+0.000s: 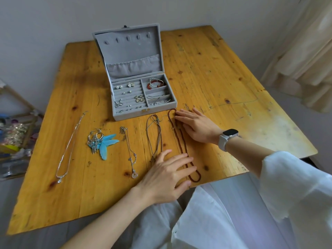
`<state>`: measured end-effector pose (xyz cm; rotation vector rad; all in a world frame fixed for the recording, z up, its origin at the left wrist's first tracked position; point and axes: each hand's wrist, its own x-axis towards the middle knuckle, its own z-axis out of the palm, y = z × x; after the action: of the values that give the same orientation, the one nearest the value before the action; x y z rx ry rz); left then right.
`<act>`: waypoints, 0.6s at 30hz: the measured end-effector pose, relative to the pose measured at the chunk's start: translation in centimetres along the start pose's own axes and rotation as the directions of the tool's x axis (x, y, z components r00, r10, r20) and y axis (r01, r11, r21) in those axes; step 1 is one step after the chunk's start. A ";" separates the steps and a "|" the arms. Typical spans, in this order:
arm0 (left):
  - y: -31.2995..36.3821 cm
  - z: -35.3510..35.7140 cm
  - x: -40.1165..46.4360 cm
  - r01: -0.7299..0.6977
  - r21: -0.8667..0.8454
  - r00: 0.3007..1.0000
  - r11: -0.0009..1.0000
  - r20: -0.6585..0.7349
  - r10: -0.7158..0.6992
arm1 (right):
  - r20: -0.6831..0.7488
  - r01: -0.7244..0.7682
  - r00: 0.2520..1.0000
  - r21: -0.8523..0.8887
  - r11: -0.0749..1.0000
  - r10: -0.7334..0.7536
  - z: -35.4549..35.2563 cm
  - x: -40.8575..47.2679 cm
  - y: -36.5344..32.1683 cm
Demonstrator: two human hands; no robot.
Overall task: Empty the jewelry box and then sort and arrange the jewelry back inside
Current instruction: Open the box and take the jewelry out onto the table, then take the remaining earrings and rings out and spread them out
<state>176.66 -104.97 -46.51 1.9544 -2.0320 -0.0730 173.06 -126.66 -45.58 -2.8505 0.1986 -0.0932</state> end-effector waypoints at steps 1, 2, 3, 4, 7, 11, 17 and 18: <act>-0.3 -0.3 0.1 0.001 -0.013 1.000 1.000 -0.014 -0.001 | -0.057 0.010 0.998 0.029 1.000 -0.008 -0.3 0.3 -0.4; -0.7 -0.7 0.2 0.009 -0.027 0.999 1.000 -0.035 -0.010 | -0.112 0.017 0.994 0.052 0.999 -0.011 -0.6 0.6 -0.8; -1.3 -1.2 0.4 0.027 -0.035 0.998 0.999 -0.062 -0.029 | -0.158 0.013 0.987 0.069 0.998 -0.002 -1.0 1.1 -1.2; -2.0 -1.7 0.6 0.056 -0.034 0.994 0.998 -0.088 -0.059 | -0.189 0.001 0.982 0.080 0.997 0.014 -1.4 1.7 -1.7; -5.1 -3.7 1.4 0.183 0.001 0.972 0.983 -0.152 -0.181 | -0.253 -0.002 0.967 0.087 0.996 0.024 -2.3 4.0 -2.6; -10.9 -6.2 1.7 0.408 0.039 0.871 0.912 -0.315 -0.377 | -0.309 -0.007 0.950 0.108 0.994 0.041 -2.8 7.8 -3.7; -18.7 -7.7 2.2 0.763 -0.059 0.595 0.643 -0.322 -0.736 | -0.326 -0.005 0.944 0.142 0.990 0.051 -2.5 15.7 -5.9; -19.3 -7.4 2.3 0.777 -0.042 0.593 0.628 -0.287 -0.753 | -0.317 -0.001 0.947 0.140 0.990 0.046 -2.2 17.3 -6.3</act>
<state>197.23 -107.08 -43.95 2.5851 -0.8921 0.0984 190.74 -123.76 -40.88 -2.6775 0.2808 -0.5454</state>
